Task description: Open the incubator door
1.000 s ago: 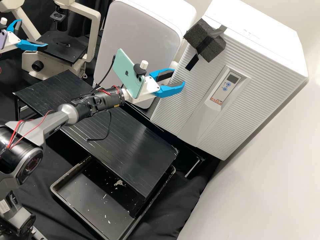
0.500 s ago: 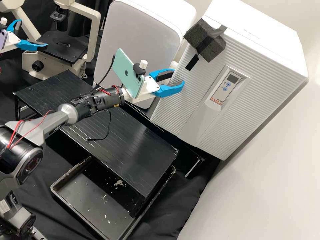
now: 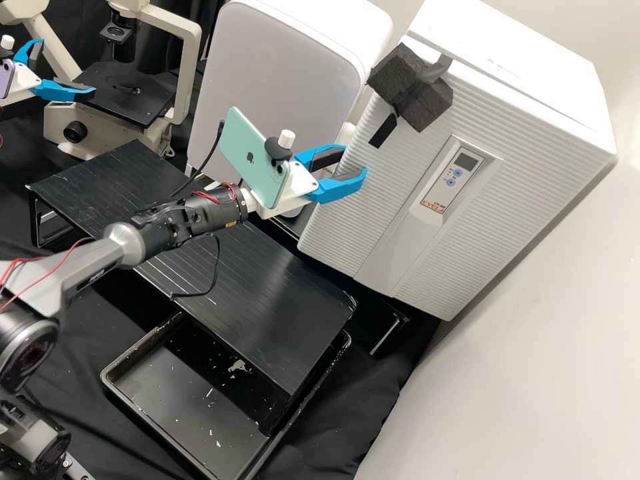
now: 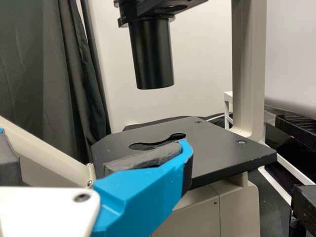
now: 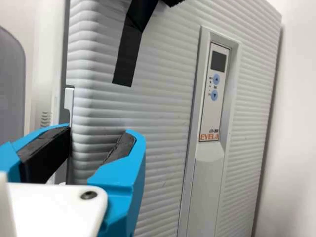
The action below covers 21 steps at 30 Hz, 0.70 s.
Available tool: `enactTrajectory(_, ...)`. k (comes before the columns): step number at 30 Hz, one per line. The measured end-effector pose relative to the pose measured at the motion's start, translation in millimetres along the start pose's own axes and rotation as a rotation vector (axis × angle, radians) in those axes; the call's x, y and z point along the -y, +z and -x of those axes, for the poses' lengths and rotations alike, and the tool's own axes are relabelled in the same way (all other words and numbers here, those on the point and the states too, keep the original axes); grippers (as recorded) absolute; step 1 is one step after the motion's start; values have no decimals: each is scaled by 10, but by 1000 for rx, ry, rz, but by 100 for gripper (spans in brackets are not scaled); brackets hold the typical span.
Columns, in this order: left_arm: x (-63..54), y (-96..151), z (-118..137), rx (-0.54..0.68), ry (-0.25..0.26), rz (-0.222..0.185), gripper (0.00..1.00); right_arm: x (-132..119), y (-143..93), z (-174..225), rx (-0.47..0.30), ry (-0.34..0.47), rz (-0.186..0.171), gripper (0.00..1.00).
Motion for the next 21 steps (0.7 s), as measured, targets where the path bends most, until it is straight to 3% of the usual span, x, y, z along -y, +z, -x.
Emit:
enactTrajectory(13,0,0,0,0,0,0,100,-300,95,288,2,0,-50,0)
enactTrajectory(21,0,0,0,0,0,0,100,-459,155,556,61,91,-145,0)
